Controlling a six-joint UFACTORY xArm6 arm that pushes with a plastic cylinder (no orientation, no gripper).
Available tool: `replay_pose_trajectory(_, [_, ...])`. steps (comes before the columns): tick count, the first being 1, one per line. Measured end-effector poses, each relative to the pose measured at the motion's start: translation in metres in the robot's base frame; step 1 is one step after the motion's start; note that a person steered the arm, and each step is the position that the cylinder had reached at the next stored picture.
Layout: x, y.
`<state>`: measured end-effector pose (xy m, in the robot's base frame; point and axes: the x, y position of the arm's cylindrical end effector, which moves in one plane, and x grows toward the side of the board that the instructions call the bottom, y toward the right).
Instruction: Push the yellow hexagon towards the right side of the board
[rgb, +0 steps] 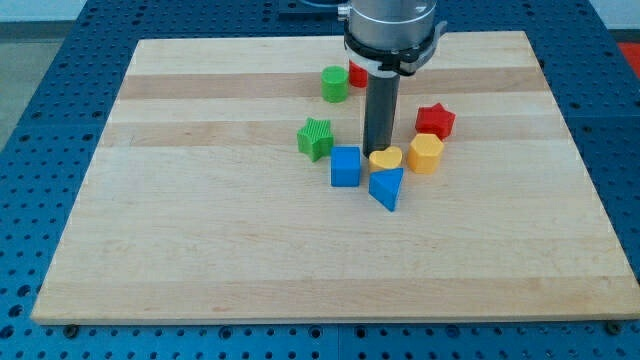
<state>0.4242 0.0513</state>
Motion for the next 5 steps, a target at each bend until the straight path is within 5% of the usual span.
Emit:
replay_pose_trajectory(2, [-0.041,0.006])
replay_pose_trajectory(5, [-0.035,0.055])
